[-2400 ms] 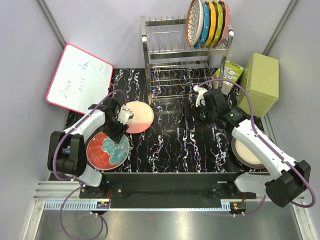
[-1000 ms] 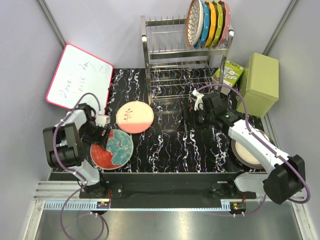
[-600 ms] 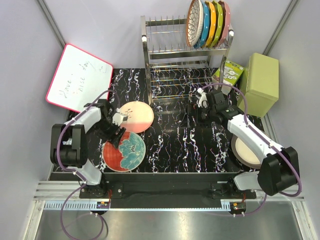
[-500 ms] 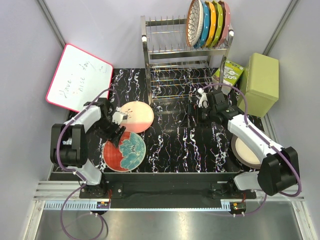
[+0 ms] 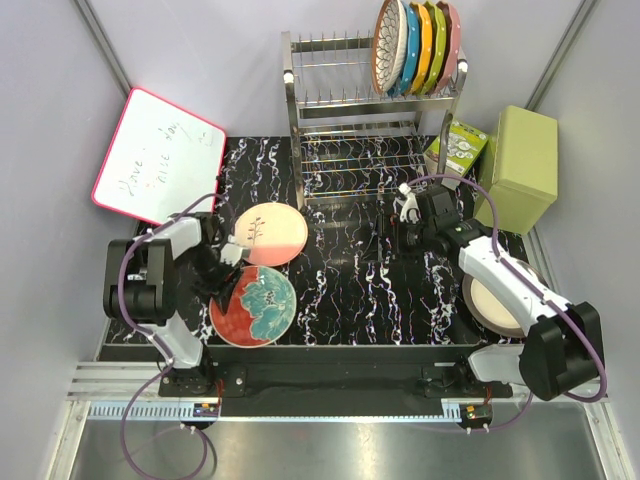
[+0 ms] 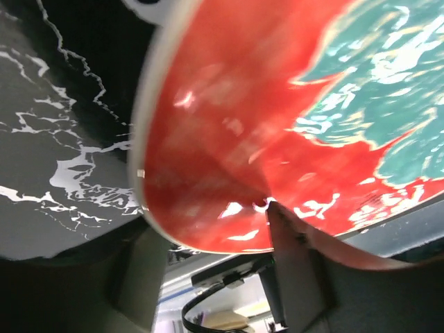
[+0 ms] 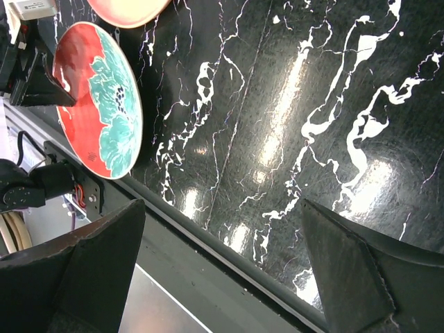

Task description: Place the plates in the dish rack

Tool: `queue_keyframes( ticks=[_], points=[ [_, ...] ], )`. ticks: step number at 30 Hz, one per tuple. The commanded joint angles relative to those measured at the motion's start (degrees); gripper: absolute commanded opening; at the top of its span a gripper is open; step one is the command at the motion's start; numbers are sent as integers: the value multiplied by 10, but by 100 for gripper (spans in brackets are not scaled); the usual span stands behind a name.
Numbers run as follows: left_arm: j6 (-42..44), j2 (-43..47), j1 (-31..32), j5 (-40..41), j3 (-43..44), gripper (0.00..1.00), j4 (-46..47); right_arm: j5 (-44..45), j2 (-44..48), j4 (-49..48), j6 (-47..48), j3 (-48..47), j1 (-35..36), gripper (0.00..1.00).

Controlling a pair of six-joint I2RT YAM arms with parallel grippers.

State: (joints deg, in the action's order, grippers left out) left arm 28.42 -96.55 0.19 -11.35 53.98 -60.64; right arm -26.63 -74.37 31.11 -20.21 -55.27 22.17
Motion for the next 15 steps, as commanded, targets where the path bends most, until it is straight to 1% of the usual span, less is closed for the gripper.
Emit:
queue_keyframes(
  ticks=[1, 5, 9, 11, 15],
  points=[
    [-10, -18, -1, -35, 31, 55, -31, -17, 19, -4, -12, 2, -5, 100],
    [-28, -32, 21, -67, 78, 54, -50, -25, 4, -10, -30, 7, -5, 100],
    [-50, -51, 75, -135, 116, 57, -77, -50, -19, -25, -53, 16, -10, 100],
    [-70, -59, 92, -156, 133, 57, -77, -62, -29, -39, -69, 28, -12, 100],
    [-116, -87, 127, -228, 164, 58, -70, -83, -47, -63, -112, 67, -11, 98]
  ],
)
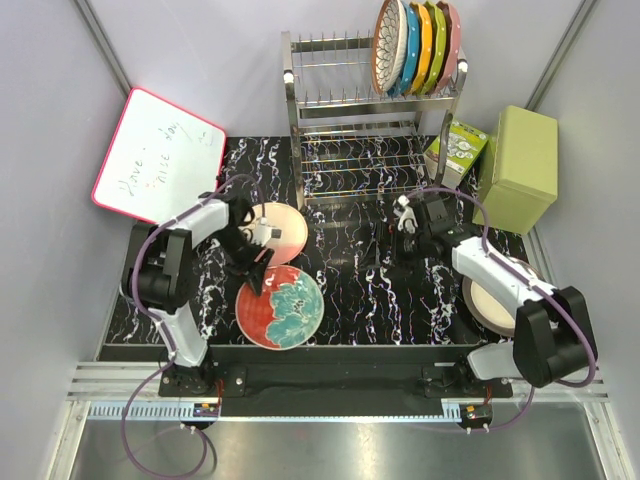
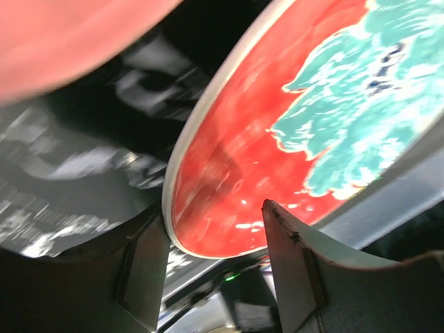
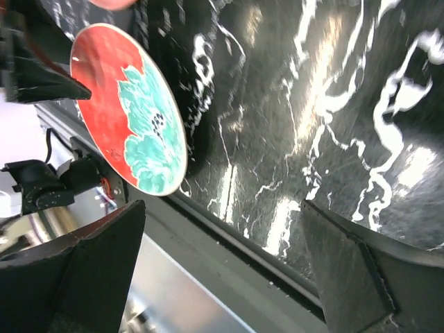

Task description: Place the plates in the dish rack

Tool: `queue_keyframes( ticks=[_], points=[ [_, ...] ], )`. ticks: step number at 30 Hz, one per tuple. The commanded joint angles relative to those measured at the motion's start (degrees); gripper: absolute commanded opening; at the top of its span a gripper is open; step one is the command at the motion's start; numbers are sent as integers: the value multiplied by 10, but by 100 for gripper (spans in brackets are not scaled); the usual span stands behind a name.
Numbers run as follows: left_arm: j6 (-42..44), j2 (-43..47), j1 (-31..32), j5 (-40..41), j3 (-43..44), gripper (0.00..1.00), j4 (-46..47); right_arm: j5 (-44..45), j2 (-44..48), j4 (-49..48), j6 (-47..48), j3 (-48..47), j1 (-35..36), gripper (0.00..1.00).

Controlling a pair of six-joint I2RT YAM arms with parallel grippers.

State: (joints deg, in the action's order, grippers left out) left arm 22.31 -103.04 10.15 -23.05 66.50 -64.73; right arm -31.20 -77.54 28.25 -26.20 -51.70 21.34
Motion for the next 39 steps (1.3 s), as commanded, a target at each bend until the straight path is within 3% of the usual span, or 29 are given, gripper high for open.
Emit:
queue_keyframes(
  ticks=[1, 4, 8, 11, 17, 24, 29, 31, 36, 39],
  points=[
    [-71, -28, 33, -120, 48, 58, -25, -41, -29, -45, -73, 47, -2, 97],
    [-118, -31, 39, -122, 55, 65, 8, -59, -59, -126, -117, 75, 5, 96],
    [-197, 33, 14, -77, 29, 73, 72, -51, -87, -166, -145, 72, 39, 98],
    [-288, 106, -7, -66, -36, 99, 106, -54, -106, -189, -154, 71, 97, 98],
    [-487, 237, -5, -70, -199, 99, 186, -85, -200, -238, -192, 65, 121, 93],
    [-603, 231, 36, -100, -301, 96, 303, -82, -242, -371, -256, 92, 135, 90],
    [-626, 203, 46, -110, -295, 93, 349, -89, -268, -393, -258, 67, 164, 88],
    [-607, 210, 45, -111, -250, 92, 341, -89, -278, -380, -254, 58, 165, 88],
    [-532, 260, 43, -68, -106, 96, 213, -78, -267, -377, -254, 64, 165, 88],
    [-499, 290, 37, 15, -108, 99, 139, -77, -270, -372, -252, 61, 165, 87]
  ],
)
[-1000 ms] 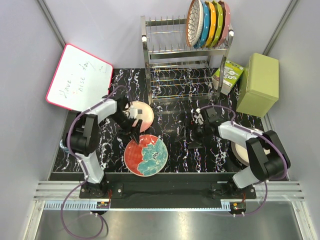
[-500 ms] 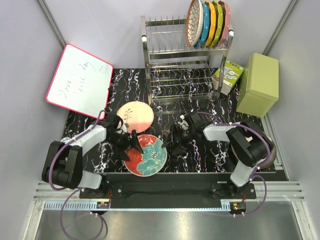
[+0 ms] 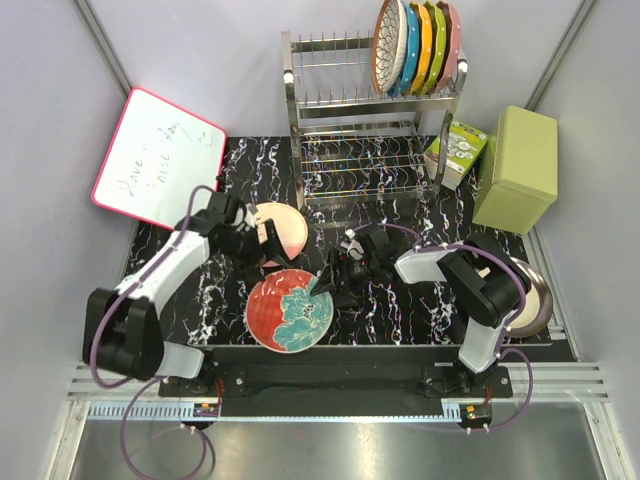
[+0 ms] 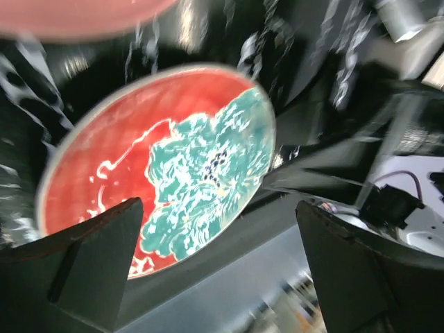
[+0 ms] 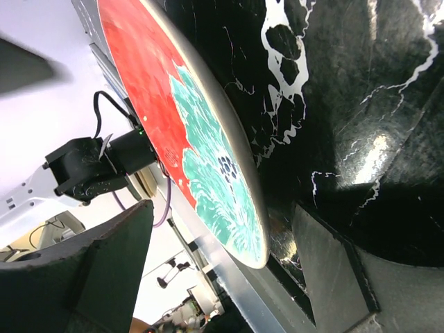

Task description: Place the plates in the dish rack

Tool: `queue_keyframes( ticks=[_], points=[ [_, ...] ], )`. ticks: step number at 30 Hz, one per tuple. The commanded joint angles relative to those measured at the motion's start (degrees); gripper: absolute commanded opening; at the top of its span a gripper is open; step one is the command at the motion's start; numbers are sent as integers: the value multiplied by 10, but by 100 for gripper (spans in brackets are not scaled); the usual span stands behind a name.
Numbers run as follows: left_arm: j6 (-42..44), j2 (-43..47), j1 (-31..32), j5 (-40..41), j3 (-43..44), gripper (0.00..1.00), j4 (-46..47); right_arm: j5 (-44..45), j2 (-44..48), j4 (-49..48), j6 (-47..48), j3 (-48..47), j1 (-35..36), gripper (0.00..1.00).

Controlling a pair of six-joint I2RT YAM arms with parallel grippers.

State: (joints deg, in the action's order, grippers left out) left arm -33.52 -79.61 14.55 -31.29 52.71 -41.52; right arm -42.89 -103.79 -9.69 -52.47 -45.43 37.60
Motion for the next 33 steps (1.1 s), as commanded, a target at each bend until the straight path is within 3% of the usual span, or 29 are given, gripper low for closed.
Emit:
queue_keyframes(
  ticks=[1, 5, 11, 19, 26, 31, 33],
  points=[
    [59, 61, -21, 114, 17, 99, -107, 39, -10, 8, 11, -4, 3, 87],
    [41, 63, -42, 147, -72, 99, -103, 35, -19, 6, 5, -2, 3, 86],
    [7, 63, -52, 154, -139, 99, -76, 19, -41, -32, -9, -4, 11, 83],
    [-22, -4, -46, 79, -150, 94, 11, -1, -95, 2, -9, -47, 27, 73],
    [-37, -27, -27, 41, -146, 92, 39, -43, -119, -91, -39, -47, 39, 70],
    [-42, -34, -23, 29, -144, 91, 59, -89, -138, -161, -66, -48, 48, 62],
    [-46, -34, -22, 27, -145, 91, 68, -86, -140, -160, -67, -45, 48, 53]
  ],
)
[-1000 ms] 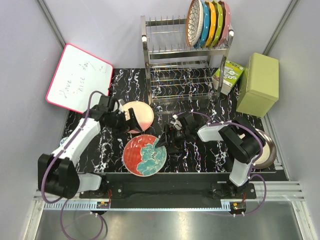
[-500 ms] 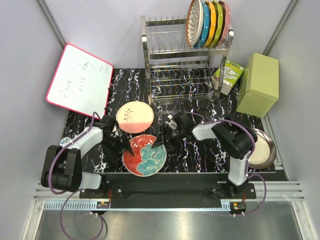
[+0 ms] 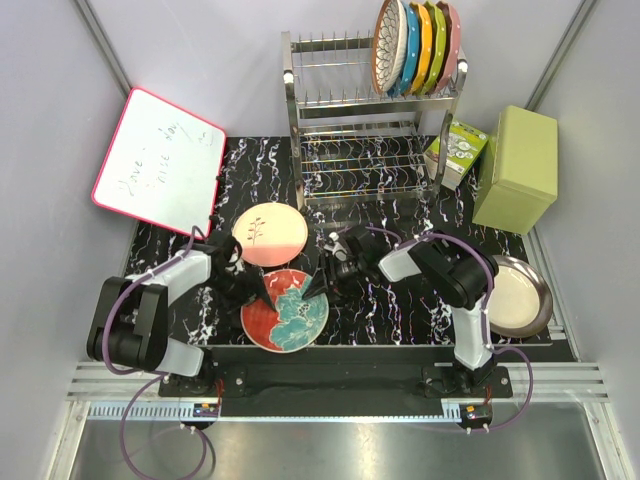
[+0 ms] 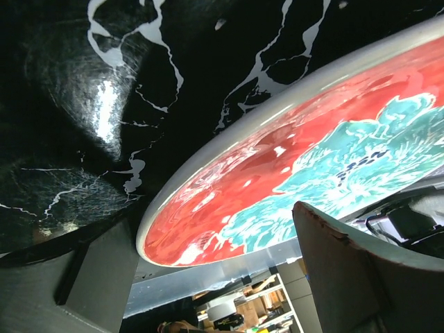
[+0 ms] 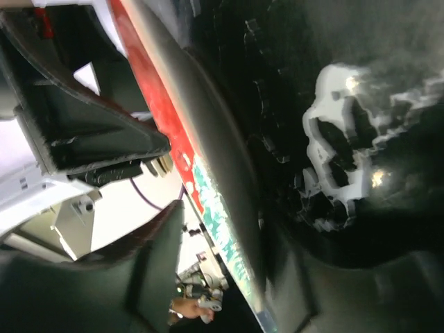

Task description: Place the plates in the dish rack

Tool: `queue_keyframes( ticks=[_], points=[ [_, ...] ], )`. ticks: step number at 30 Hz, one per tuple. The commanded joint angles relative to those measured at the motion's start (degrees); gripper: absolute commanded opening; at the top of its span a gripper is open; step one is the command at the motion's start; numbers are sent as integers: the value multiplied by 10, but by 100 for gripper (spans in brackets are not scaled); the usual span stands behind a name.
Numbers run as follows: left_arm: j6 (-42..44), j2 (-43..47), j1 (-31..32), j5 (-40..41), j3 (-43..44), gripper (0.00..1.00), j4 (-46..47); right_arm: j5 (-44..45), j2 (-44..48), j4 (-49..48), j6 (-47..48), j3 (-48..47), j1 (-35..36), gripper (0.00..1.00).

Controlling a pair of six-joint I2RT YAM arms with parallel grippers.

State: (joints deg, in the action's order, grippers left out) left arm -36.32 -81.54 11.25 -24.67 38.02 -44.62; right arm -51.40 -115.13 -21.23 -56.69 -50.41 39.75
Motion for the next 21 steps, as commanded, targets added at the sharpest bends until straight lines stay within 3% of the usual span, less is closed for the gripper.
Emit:
queue_keyframes(
  ticks=[1, 6, 9, 10, 13, 18, 21],
  points=[
    [-19, -14, 11, -39, 2, 91, 100, 2, -21, -43, -25, 8, 27, 51],
    [-19, -9, 16, -37, 0, 91, 110, 19, -1, 8, 11, 2, 27, 39],
    [-13, -9, 17, -35, 2, 91, 113, 30, 8, 44, 31, -5, 27, 26],
    [-8, -9, 17, -28, 4, 91, 113, 34, 15, 60, 39, -13, 27, 15],
    [3, -3, 17, -25, 18, 93, 113, 55, 47, 114, 75, -26, 27, 0],
    [77, 28, 4, 10, 81, 97, 74, 116, 120, 237, 166, -60, 16, 0],
    [167, 63, -28, 55, 189, 99, 31, 173, 183, 366, 258, -103, -1, 0]
  ],
)
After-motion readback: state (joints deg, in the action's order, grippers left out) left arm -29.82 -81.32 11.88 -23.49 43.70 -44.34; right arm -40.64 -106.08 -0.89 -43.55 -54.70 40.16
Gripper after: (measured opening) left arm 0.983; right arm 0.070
